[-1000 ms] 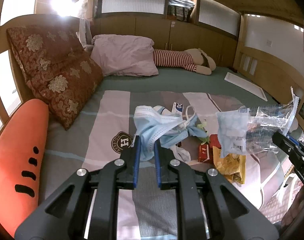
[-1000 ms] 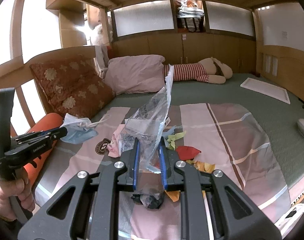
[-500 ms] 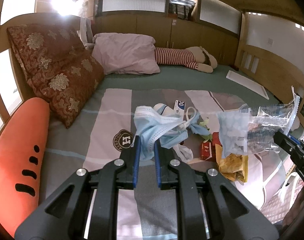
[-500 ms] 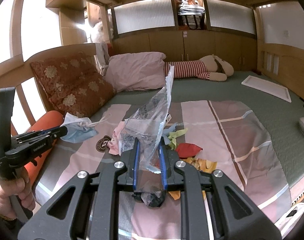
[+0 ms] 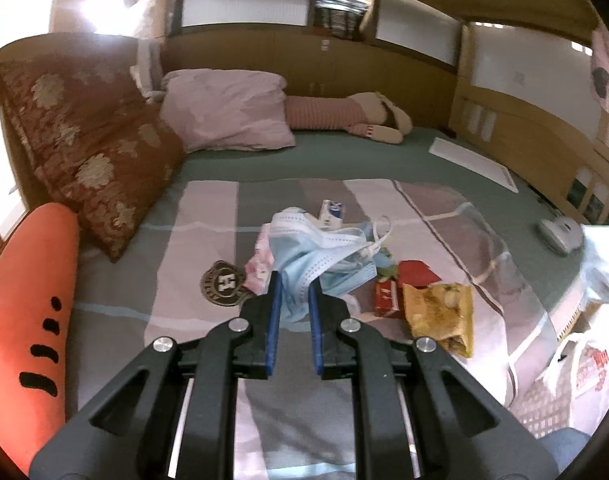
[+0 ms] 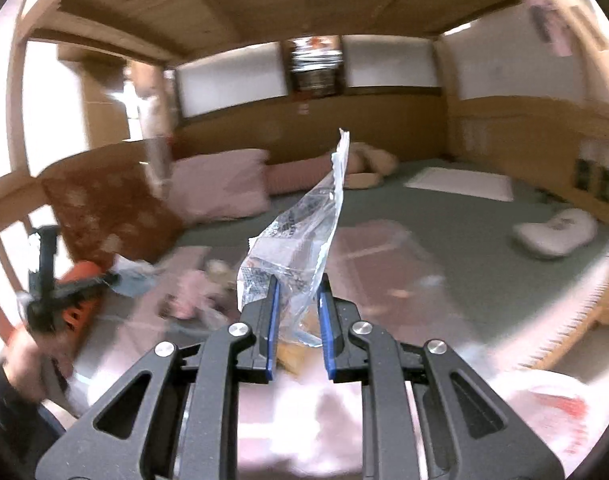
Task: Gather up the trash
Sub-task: 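Carry both items over the white plastic bag and open both tools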
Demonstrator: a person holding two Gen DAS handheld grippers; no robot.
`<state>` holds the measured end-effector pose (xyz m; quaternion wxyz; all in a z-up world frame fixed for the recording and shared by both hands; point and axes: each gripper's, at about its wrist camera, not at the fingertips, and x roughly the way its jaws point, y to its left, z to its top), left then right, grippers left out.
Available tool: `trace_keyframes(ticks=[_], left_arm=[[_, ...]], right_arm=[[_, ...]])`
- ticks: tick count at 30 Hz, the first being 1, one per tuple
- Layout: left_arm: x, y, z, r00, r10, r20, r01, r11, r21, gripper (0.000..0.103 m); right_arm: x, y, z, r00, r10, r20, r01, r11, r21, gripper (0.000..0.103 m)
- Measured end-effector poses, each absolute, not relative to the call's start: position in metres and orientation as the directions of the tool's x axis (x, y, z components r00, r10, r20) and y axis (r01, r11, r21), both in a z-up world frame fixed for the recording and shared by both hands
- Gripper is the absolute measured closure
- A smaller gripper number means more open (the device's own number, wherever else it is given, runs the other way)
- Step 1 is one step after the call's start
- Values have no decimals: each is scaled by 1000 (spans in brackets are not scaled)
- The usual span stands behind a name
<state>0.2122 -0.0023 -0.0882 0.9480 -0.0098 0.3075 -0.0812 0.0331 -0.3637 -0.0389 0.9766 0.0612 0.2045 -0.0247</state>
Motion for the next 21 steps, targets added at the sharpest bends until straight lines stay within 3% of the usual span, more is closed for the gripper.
trace_keyframes(ticks=[8,11,14,17,19,21], left_arm=[[185,-73,-81,734,-355,-579,384,920,-78,90],[155,-132,-74,659,-473,-585,539,839,-72,90],[123,-194,-71,534,-591,-605,674,729,-117,89],[90,-258,-71,399,-670,-626,772,613,-165,89],[67,-300,-73,308,-708,-636,828,529,-187,89],[54,-329,-78,249,-721,-647,862,469,-192,72]], right_arm=[[-39,-434,-73,786,-262,-561,302,953,-23,81],[-34,-449,-101,655,-306,-691,327,939,-105,32],[-48,-457,-85,687,-388,-614,397,908,-130,31],[-82,-471,-43,799,-424,-426,481,876,31,16],[-102,-479,-21,842,-433,-322,493,860,134,12],[-113,-485,-7,867,-421,-266,478,854,207,11]])
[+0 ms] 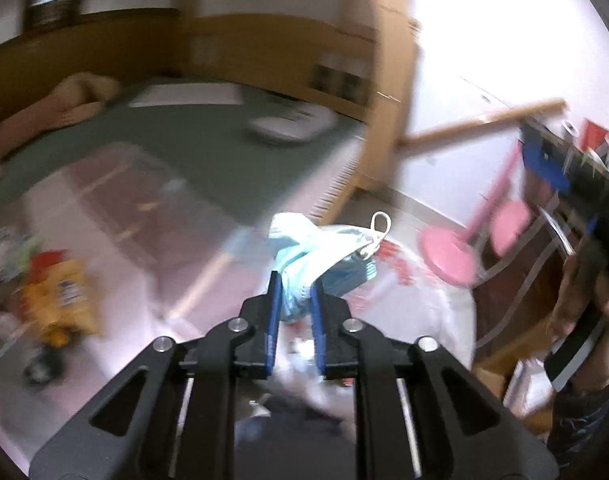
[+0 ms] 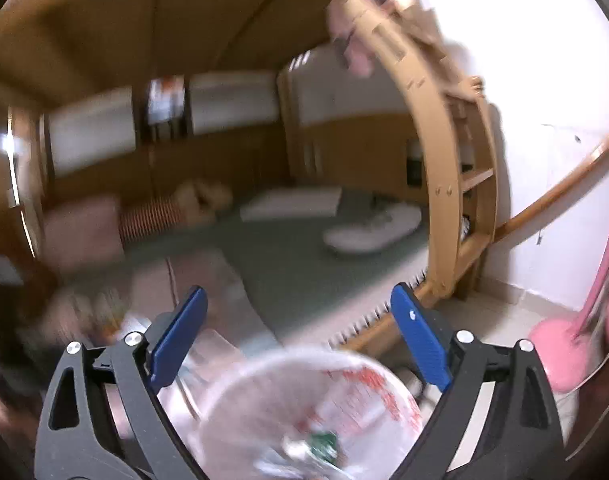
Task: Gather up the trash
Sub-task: 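Carry both items over the white plastic bag and open both tools, then move both tools back over the trash pile on the bed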
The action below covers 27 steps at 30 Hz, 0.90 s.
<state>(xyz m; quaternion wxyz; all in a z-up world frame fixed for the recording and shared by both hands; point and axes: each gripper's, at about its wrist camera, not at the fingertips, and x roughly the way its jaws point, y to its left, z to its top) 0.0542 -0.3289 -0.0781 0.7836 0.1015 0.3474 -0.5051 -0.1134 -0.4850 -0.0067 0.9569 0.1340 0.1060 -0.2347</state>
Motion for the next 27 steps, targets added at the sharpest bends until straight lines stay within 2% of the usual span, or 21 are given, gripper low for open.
trace_keyframes(ticks=[1,2,6,10,12,16,19,21,23,25,27], left_arm=[[50,-338,-80,230,-722,-652,871,452,-194,41],[49,-342,-80,239,-731,-639,870,454,-192,22],[69,-308,-69,317,-730,-605,823,529,-207,18],[105,-247,-57,489,-647,-586,734,668,-125,13],[129,-199,-50,593,-567,-571,646,759,-81,12],[174,-103,-37,726,-423,-543,451,888,-89,10],[194,-48,-31,789,-331,-518,337,937,-86,8],[200,-20,-34,825,-261,-501,273,961,-51,6],[206,2,-44,852,-181,-491,201,980,-12,6],[211,21,-60,851,-126,-510,145,989,-2,6],[226,32,-77,808,-91,-582,96,995,-22,6]], right_arm=[[-115,-486,-1,878,-409,-249,463,857,227,11],[-115,-485,2,886,-400,-235,451,861,233,11],[-97,-469,3,909,-334,-248,389,893,225,11],[-57,-443,-9,929,-219,-299,292,929,228,11],[-27,-421,-14,932,-160,-326,238,947,216,11],[37,-367,-14,936,-10,-353,82,978,191,11],[87,-324,-8,933,90,-348,-27,983,180,11],[123,-296,-3,923,146,-356,-91,982,167,6],[153,-271,-5,916,158,-368,-115,984,137,6],[178,-252,-15,908,163,-385,-127,985,115,6],[189,-241,-39,910,155,-384,-119,986,115,6]])
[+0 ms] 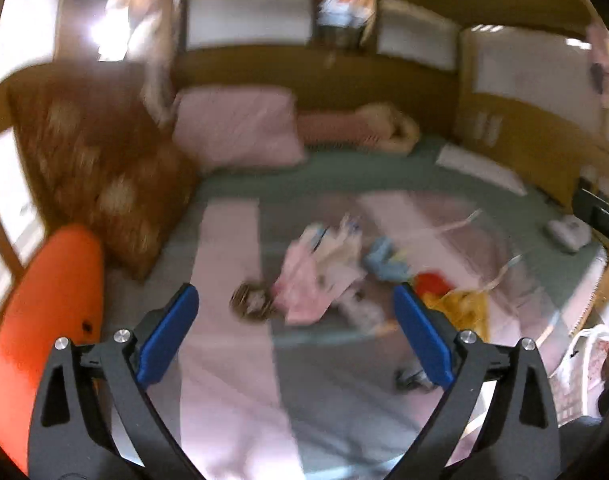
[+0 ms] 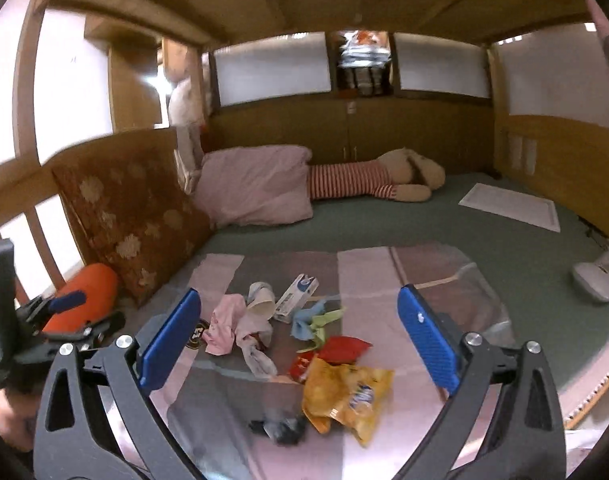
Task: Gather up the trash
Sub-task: 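Move both tools back over the trash pile on the bed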
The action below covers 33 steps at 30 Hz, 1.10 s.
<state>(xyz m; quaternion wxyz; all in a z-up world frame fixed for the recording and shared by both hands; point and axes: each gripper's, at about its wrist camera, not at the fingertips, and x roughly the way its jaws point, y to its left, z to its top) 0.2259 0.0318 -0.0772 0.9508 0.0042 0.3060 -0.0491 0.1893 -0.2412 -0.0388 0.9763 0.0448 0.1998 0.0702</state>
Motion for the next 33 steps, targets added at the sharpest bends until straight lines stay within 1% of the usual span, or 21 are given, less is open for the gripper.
trace_keyframes(ticks=[1,3,4,5,6,9,12,18,23,33], left_arm=[[232,37,-82,785,-107,-610,90,994,-58,6],[231,47,-83,770,-160,-618,102,987,-128,6],[231,51,-84,761,-186,-622,98,980,-173,6],[228,51,-84,756,-203,-623,99,975,-198,6],[226,48,-85,753,-213,-622,105,973,-207,6],[226,39,-88,751,-209,-627,115,976,-187,6],[229,30,-95,738,-218,-638,124,974,-189,6],[233,23,-105,717,-211,-664,129,977,-172,6],[233,20,-108,702,-235,-672,146,971,-188,6],[231,11,-112,687,-253,-681,175,967,-183,6]], right_arm=[[191,-238,-53,907,148,-393,-114,988,108,6],[206,-228,-81,816,156,-556,-135,988,79,6],[211,-228,-85,778,193,-598,-164,981,103,6],[209,-231,-83,780,213,-588,-177,977,120,6],[208,-232,-82,785,200,-586,-172,980,104,6],[205,-232,-81,790,163,-591,-158,986,61,6],[205,-240,-78,788,178,-589,-150,984,97,6],[211,-236,-87,785,171,-596,-147,985,89,6],[213,-236,-88,782,171,-599,-144,985,93,6],[215,-235,-94,777,160,-609,-141,987,80,6]])
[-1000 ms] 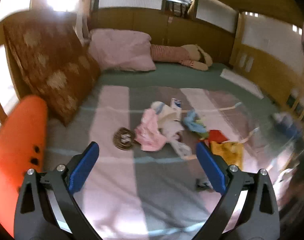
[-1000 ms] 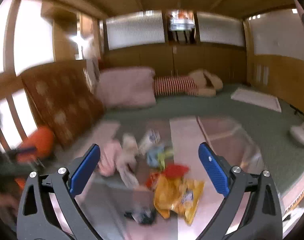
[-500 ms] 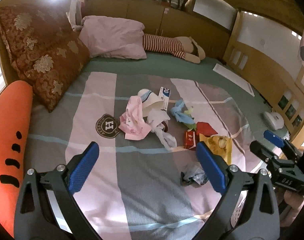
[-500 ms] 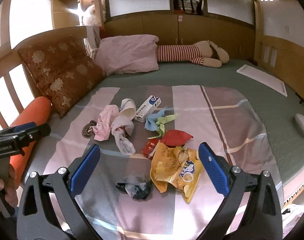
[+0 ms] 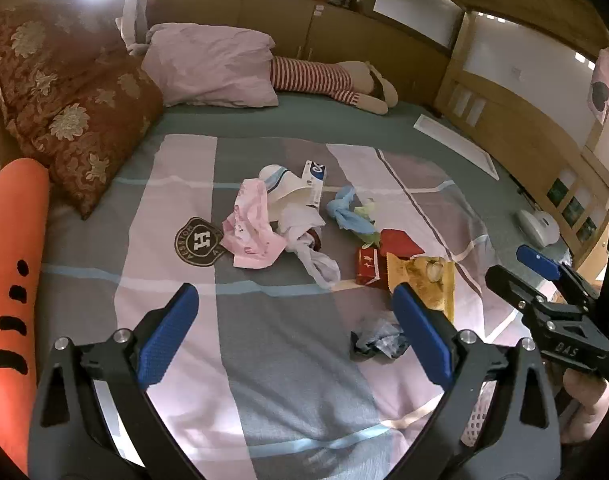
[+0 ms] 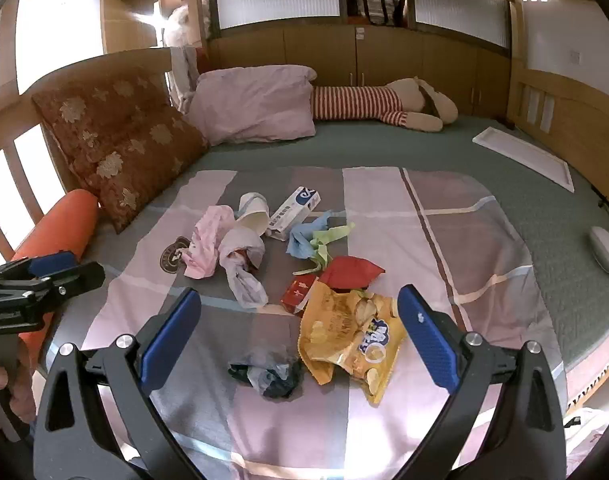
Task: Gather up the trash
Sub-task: 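Move both tools back over the trash pile on the bed, then grasp the red packet with the right tool and lift it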
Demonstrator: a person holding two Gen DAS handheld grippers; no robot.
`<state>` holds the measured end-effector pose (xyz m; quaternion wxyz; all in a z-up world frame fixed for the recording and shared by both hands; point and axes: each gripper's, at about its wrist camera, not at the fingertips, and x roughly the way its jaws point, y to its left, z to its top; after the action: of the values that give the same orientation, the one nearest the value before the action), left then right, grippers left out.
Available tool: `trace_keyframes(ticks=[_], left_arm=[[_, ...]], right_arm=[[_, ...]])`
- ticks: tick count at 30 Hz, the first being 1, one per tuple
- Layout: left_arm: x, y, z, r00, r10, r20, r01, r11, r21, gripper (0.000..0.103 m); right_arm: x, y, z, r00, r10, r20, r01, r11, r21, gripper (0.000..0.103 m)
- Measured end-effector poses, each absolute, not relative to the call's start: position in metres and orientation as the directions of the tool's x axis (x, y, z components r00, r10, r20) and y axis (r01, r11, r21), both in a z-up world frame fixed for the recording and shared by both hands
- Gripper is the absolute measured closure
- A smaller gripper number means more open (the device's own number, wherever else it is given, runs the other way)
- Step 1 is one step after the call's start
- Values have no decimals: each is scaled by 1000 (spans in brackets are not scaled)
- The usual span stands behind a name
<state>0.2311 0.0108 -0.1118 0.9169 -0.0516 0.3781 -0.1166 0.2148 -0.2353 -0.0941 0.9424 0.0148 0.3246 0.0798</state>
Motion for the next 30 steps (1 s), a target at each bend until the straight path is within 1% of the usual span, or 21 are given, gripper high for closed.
trace_keyframes(ticks=[5,7,11,12,14,16,18,20,21,24,26,27,28,29,30], left_arm=[[232,8,-113,683,-244,-689,172,970,-173,6],[232,7,-113,685,-240,-688,173,971,-166,6],[232,3,-115,690,-229,-687,179,973,-144,6],[233,2,-116,687,-230,-689,180,973,-144,6],[234,0,-118,682,-229,-694,183,973,-141,6],[233,-1,-119,681,-229,-696,186,973,-139,6],[234,-2,-119,679,-231,-697,187,972,-140,6],[235,-3,-120,677,-231,-699,186,972,-140,6],[235,-3,-121,676,-230,-700,186,972,-140,6],[238,-7,-124,670,-229,-706,189,972,-136,6],[239,-11,-127,663,-230,-712,195,972,-132,6],[239,-14,-129,660,-230,-715,198,972,-131,6],[241,-17,-132,652,-230,-722,202,971,-127,6],[241,-19,-135,647,-231,-727,205,971,-127,6],[243,-22,-137,638,-236,-733,208,969,-130,6]], right_arm=[[228,-244,-102,759,122,-640,-104,992,65,6],[245,-256,-104,740,141,-657,-86,990,116,6],[290,-293,-118,690,225,-688,3,949,314,6],[301,-300,-124,669,243,-703,27,936,350,7],[322,-309,-136,635,278,-720,58,913,404,15],[341,-311,-147,608,273,-746,82,913,400,17],[359,-311,-159,573,258,-778,108,917,384,21],[375,-311,-175,530,261,-807,137,913,384,29],[382,-310,-183,504,256,-825,150,914,376,35],[398,-306,-212,417,302,-857,164,903,397,48],[404,-301,-222,383,327,-864,147,902,406,66],[402,-301,-220,401,336,-853,137,898,418,66],[399,-303,-214,424,329,-844,134,899,418,69],[396,-305,-204,457,328,-827,125,896,425,75],[391,-307,-194,490,337,-804,109,891,441,93]])
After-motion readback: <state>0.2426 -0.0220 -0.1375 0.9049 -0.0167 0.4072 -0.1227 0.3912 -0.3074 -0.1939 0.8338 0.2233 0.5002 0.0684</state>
